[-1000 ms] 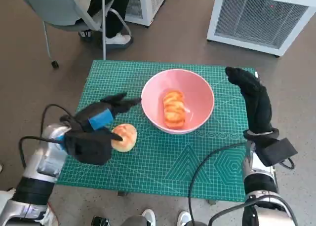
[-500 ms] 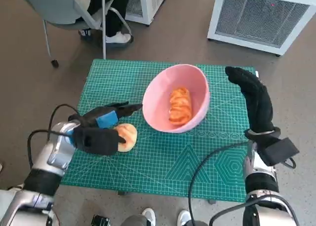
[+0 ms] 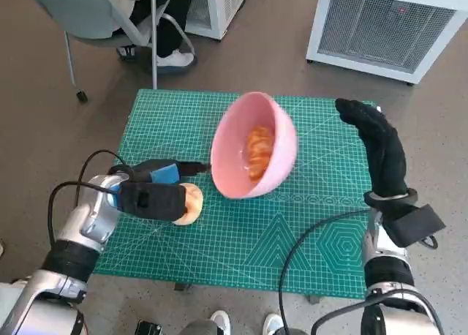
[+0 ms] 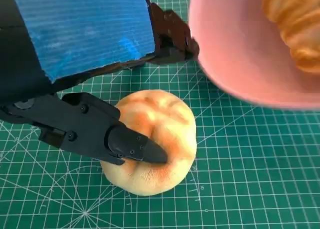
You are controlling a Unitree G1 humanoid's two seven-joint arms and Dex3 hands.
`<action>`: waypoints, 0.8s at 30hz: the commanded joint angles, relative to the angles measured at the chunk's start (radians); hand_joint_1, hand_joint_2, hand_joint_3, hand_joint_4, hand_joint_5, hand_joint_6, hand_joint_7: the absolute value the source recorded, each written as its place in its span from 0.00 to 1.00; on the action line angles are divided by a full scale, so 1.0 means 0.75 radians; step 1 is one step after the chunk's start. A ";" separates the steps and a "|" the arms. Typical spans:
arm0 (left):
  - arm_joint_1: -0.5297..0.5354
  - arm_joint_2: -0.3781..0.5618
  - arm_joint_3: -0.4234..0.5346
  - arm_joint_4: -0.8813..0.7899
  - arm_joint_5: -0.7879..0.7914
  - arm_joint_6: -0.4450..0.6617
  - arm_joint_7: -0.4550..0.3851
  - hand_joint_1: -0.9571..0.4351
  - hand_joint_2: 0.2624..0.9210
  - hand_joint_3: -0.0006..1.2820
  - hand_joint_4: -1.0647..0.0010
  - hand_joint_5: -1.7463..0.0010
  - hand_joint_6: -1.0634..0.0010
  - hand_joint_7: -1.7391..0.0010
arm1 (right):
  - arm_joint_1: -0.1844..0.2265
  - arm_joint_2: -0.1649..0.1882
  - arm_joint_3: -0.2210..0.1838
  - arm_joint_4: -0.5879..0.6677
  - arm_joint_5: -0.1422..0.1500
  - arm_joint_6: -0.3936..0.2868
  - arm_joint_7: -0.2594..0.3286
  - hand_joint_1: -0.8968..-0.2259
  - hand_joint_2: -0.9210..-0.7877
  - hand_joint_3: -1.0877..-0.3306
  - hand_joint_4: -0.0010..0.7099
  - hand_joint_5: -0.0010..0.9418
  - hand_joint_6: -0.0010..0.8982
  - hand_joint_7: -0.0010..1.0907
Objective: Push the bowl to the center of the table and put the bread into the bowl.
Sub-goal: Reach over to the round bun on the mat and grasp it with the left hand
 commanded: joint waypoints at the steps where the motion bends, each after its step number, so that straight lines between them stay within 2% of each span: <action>1: 0.067 0.010 -0.036 -0.009 0.038 0.053 -0.039 0.67 0.90 0.01 0.23 0.93 0.26 0.92 | 0.027 -0.001 0.000 0.010 0.001 0.010 -0.008 0.42 0.00 0.35 0.50 0.00 0.36 0.06; 2: 0.074 0.013 -0.030 -0.016 0.031 0.042 -0.033 0.68 0.91 0.01 0.23 0.87 0.26 0.89 | 0.027 0.001 0.001 0.011 0.000 0.010 -0.011 0.41 0.00 0.35 0.50 0.00 0.36 0.06; 3: 0.078 0.015 -0.026 -0.019 0.027 0.034 -0.029 0.68 0.94 0.04 0.29 0.66 0.34 0.68 | 0.026 0.002 0.001 0.012 -0.001 0.010 -0.013 0.41 0.00 0.35 0.50 0.00 0.36 0.06; 5: 0.085 0.018 -0.018 -0.017 0.018 0.014 -0.019 0.68 0.97 0.07 0.36 0.47 0.41 0.49 | 0.026 0.002 0.002 0.014 -0.006 0.009 -0.021 0.41 0.00 0.35 0.50 0.00 0.36 0.06; 7: 0.089 0.021 -0.012 -0.014 0.012 -0.008 -0.012 0.69 0.99 0.08 0.39 0.37 0.44 0.38 | 0.025 0.004 0.003 0.017 -0.010 0.009 -0.028 0.41 0.00 0.35 0.50 0.00 0.36 0.06; 10: 0.095 0.023 -0.001 -0.003 -0.003 -0.037 -0.009 0.69 1.00 0.07 0.39 0.33 0.43 0.33 | 0.024 0.007 0.005 0.018 -0.011 0.008 -0.035 0.42 0.00 0.35 0.50 0.00 0.36 0.06; 16: 0.101 0.029 0.008 0.010 -0.021 -0.076 -0.010 0.69 1.00 0.07 0.40 0.33 0.42 0.30 | 0.020 0.014 0.004 0.024 -0.003 0.013 -0.034 0.42 0.00 0.34 0.50 0.00 0.36 0.06; 24: 0.114 0.053 0.021 -0.019 -0.033 -0.130 -0.013 0.69 1.00 0.04 0.37 0.30 0.36 0.38 | 0.017 0.021 0.004 0.026 -0.005 0.015 -0.039 0.44 0.00 0.34 0.49 0.00 0.36 0.06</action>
